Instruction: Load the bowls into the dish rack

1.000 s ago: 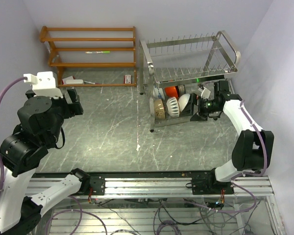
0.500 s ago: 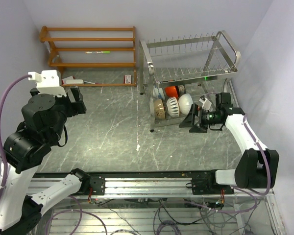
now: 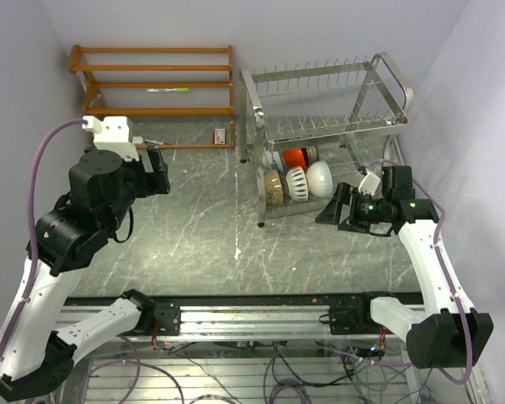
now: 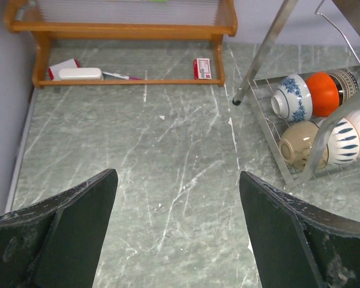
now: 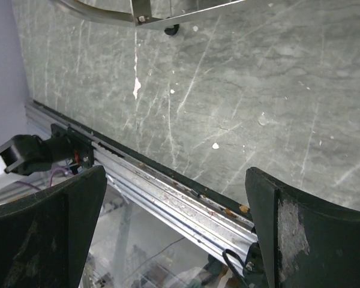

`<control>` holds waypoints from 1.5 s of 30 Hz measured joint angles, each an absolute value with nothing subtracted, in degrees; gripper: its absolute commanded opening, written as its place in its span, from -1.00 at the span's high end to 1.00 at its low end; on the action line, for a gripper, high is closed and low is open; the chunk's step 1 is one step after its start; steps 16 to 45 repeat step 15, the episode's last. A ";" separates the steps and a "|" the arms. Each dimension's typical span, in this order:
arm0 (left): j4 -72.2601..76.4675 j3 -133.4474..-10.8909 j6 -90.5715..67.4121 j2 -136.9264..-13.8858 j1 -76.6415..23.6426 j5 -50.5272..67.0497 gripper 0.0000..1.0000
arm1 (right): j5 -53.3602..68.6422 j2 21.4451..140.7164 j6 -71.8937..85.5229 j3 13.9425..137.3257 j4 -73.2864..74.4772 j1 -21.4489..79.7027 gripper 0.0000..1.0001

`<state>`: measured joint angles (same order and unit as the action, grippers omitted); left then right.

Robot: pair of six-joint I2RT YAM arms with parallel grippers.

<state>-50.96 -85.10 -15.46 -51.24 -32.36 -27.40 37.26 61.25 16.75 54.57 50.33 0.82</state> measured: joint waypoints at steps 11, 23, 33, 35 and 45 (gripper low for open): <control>-49.74 -82.35 -18.31 -51.92 -32.36 -23.64 -0.87 | 29.02 59.51 17.45 59.07 56.25 0.82 -1.00; -49.28 -82.08 -18.65 -51.94 -32.36 -22.94 -0.87 | 27.44 59.48 17.47 59.88 57.14 0.82 -1.00; -49.28 -82.08 -18.65 -51.94 -32.36 -22.94 -0.87 | 27.44 59.48 17.47 59.88 57.14 0.82 -1.00; -49.28 -82.08 -18.65 -51.94 -32.36 -22.94 -0.87 | 27.44 59.48 17.47 59.88 57.14 0.82 -1.00; -49.28 -82.08 -18.65 -51.94 -32.36 -22.94 -0.87 | 27.44 59.48 17.47 59.88 57.14 0.82 -1.00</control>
